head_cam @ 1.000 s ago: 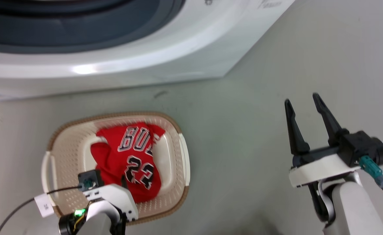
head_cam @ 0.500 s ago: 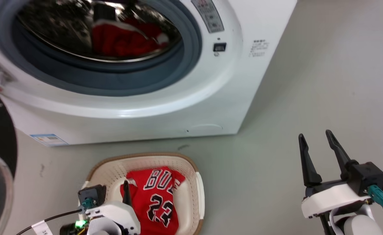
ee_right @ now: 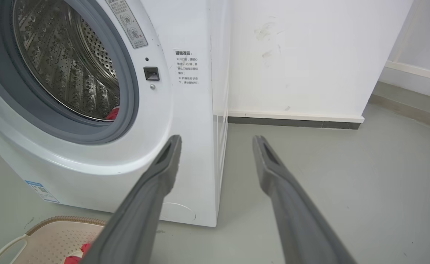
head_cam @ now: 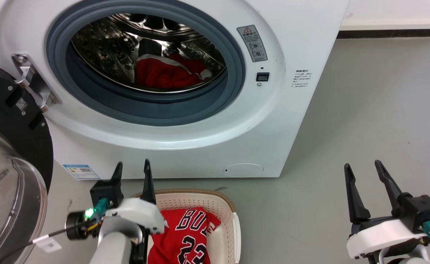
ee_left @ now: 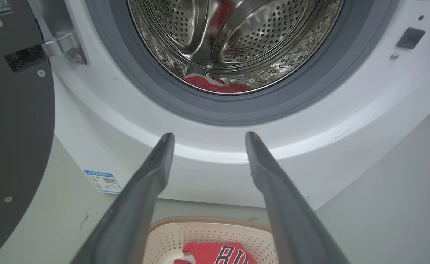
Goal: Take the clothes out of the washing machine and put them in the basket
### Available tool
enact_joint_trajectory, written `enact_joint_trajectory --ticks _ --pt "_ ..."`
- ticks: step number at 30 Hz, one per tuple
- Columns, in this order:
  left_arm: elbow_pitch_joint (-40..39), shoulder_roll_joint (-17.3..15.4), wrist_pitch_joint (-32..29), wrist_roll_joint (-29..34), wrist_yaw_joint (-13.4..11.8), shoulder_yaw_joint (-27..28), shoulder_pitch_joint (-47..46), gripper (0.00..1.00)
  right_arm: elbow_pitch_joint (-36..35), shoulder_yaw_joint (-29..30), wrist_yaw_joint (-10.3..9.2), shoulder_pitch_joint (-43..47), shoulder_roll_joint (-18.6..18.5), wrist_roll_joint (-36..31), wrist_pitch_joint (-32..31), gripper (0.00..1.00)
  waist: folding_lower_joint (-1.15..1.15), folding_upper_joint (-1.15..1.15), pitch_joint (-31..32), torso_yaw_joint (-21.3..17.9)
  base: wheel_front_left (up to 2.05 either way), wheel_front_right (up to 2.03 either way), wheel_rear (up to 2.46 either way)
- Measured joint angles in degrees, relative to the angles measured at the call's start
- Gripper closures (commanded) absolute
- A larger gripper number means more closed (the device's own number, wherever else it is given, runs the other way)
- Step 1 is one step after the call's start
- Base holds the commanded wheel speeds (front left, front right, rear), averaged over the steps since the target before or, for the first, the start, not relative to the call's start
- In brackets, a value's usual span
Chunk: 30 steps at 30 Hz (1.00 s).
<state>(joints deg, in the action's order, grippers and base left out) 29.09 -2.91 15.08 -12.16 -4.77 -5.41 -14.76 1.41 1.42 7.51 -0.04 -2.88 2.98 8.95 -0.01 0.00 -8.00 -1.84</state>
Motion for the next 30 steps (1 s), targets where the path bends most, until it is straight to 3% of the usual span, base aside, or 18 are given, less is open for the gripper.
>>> enact_joint_trajectory --ticks 7,14,22,30 --pt "-2.19 0.01 0.0 1.2 0.08 0.09 -4.19 0.0 -1.76 0.05 0.0 0.72 0.0 0.08 -0.8 0.0 0.0 0.0 -0.15 0.32 0.0 0.0 0.0" --pt "0.98 -0.2 0.0 1.41 1.25 1.66 -12.28 0.0 -3.08 -0.57 0.0 0.42 -0.01 0.6 -0.97 0.0 0.0 0.0 -2.82 -0.47 0.0 0.0 0.0" --pt "10.9 -2.81 0.0 1.91 2.37 2.56 -26.71 0.0 -3.13 -1.48 0.0 -3.1 -0.01 1.76 0.18 0.0 0.01 0.0 -9.28 -2.59 0.0 0.0 0.0" --pt "21.27 -7.47 -3.44 3.34 1.68 2.33 -41.12 0.0 -0.15 -3.63 0.0 -7.68 -0.03 3.87 2.75 0.0 0.02 0.0 -17.18 -6.12 0.0 0.0 0.0"
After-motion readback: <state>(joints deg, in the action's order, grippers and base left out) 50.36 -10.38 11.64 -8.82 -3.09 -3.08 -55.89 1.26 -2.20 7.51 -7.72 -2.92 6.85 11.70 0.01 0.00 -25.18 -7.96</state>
